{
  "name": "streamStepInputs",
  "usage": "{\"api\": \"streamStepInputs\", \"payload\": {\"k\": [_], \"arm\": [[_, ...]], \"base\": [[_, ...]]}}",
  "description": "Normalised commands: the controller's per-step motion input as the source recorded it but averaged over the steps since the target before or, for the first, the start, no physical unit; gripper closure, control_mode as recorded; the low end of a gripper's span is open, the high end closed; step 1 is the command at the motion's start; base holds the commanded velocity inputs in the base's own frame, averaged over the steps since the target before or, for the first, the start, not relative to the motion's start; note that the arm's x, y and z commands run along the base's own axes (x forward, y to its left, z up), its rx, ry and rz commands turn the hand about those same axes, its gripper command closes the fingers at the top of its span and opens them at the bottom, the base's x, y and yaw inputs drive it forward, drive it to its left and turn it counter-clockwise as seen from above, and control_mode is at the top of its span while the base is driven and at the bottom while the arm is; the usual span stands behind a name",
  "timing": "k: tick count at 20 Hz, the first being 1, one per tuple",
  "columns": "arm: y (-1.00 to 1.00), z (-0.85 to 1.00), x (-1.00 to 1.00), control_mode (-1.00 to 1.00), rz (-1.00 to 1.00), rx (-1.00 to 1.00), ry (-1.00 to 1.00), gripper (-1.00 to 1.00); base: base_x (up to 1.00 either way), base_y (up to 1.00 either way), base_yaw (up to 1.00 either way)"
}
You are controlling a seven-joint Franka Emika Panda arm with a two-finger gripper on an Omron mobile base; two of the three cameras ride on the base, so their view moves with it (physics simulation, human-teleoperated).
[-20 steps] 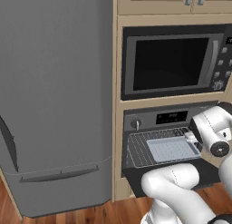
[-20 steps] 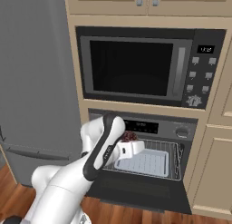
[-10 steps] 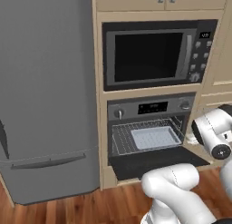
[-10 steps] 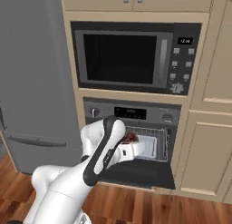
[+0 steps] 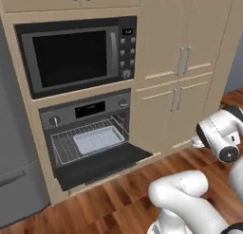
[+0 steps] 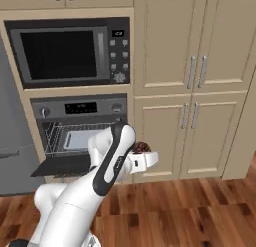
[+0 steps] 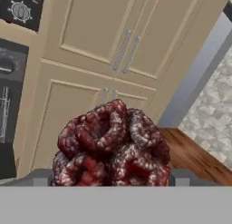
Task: Take the baked cake out of the oven and place it on the plate for cooling. Then close the oven door.
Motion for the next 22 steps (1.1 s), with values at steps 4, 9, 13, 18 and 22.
{"api": "streamStepInputs", "payload": {"k": [4, 9, 13, 18, 22], "arm": [[0.00, 0.00, 0.00, 1.00, 0.00, 0.00, 0.00, 1.00], [0.00, 0.00, 0.00, 1.00, 0.00, 0.00, 0.00, 1.00], [0.00, 0.00, 0.00, 1.00, 0.00, 0.00, 0.00, 1.00], [0.00, 0.00, 0.00, 1.00, 0.00, 0.00, 0.00, 1.00], [0.00, 0.00, 0.00, 1.00, 0.00, 0.00, 0.00, 1.00]], "base": [[-0.23, 0.00, -0.96], [-0.11, 0.00, -1.00], [-0.08, 0.00, -1.00], [-0.02, 0.04, -0.97], [0.00, 0.32, -0.85]]}}
